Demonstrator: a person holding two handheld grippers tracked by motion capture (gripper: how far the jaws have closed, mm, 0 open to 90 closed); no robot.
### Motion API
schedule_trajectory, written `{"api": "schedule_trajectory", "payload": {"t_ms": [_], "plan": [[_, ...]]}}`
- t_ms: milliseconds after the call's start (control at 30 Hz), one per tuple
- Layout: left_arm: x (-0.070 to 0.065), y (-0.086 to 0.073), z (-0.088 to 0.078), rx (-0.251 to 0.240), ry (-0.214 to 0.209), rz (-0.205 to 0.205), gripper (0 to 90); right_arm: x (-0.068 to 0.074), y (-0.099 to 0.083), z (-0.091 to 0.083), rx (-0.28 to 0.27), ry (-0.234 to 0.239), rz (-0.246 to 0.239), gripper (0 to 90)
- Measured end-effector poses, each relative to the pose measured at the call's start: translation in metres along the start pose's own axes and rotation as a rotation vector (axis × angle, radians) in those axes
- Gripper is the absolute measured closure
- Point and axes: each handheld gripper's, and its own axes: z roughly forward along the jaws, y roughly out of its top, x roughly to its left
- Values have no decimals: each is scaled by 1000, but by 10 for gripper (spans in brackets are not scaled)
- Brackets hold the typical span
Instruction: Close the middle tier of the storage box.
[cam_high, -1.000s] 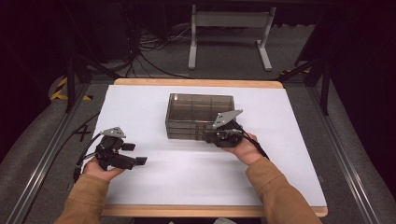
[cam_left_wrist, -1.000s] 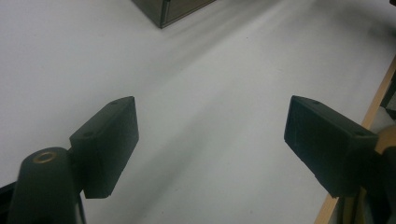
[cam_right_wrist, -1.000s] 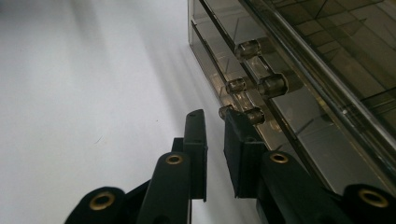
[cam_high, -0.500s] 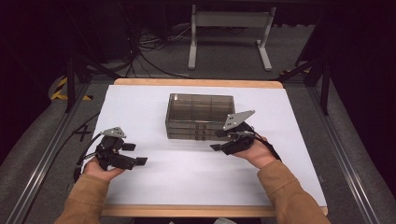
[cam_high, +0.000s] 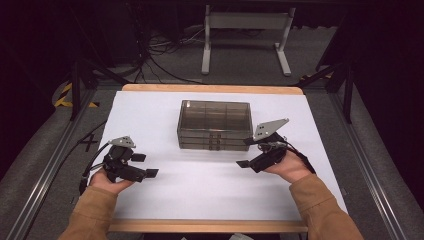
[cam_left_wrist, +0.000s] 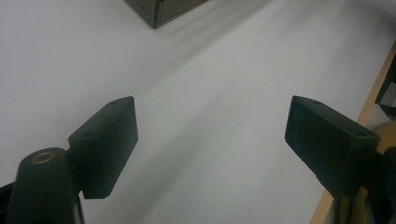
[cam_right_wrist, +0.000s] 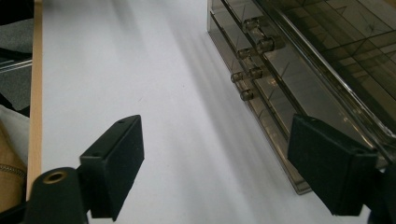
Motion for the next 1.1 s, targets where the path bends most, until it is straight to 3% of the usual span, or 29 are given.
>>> {"api": "schedule_trajectory", "payload": {"t_ms": [267, 467, 1100], "plan": [[0, 0, 0, 4, -6, 0, 170, -1, -8, -11, -9, -9, 17, 125], [2, -1, -1, 1, 1, -4, 167, -5, -20, -22, -31, -51, 44, 79], [7, -3, 3, 7, 17, -21, 166, -10, -69, -36, -28, -130, 146, 81]]}}
